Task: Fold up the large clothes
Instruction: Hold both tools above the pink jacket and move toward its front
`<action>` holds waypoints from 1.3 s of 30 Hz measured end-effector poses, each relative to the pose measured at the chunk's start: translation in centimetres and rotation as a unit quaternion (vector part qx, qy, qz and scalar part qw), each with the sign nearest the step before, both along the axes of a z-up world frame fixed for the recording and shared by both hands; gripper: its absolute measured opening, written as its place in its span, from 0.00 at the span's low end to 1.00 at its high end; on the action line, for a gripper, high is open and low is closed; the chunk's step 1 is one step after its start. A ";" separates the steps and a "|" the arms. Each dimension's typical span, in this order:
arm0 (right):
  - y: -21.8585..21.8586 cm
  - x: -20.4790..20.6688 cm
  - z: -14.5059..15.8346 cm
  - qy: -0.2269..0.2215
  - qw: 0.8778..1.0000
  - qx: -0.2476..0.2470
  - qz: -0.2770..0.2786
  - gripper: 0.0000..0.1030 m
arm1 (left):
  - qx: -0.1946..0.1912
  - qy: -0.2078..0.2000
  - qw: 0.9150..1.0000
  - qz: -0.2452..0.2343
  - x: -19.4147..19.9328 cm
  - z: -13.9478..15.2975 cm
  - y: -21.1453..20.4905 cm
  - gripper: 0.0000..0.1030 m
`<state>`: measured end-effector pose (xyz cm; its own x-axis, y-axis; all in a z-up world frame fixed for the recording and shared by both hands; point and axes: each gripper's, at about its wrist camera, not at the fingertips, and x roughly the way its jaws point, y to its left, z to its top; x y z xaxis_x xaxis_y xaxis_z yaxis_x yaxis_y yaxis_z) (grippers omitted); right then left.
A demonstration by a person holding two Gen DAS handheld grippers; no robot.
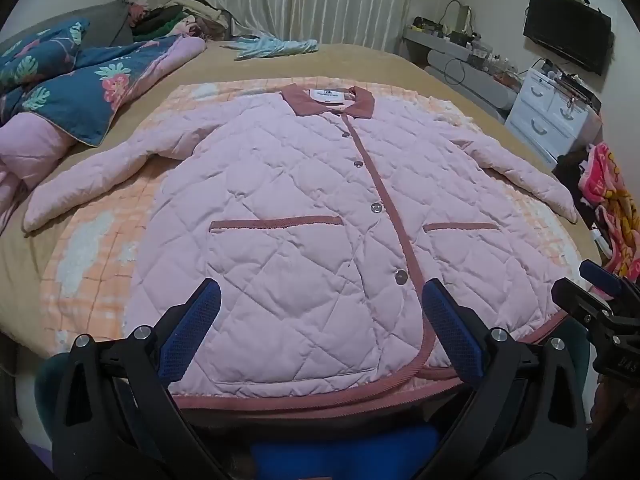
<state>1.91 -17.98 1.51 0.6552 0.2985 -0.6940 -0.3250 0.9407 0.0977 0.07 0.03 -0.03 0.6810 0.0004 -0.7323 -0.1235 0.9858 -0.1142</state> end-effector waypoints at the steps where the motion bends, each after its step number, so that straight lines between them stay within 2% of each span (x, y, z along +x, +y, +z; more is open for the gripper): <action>1: -0.1 0.1 0.0 0.001 1.000 0.001 -0.002 0.96 | 0.000 0.000 1.000 0.000 0.1 0.0 0.0 0.92; 7: -0.3 0.5 -0.4 0.008 1.000 0.009 -0.007 0.96 | 0.006 -0.005 1.000 0.001 0.3 -0.1 -0.1 0.92; 15: -0.3 -0.5 0.3 -0.011 1.000 0.008 -0.008 0.96 | 0.003 -0.012 1.000 -0.001 -0.4 0.8 -0.3 0.92; 39: 0.1 -0.8 0.4 -0.012 1.000 0.006 -0.003 0.96 | 0.002 -0.013 1.000 -0.002 -0.3 0.8 -0.5 0.92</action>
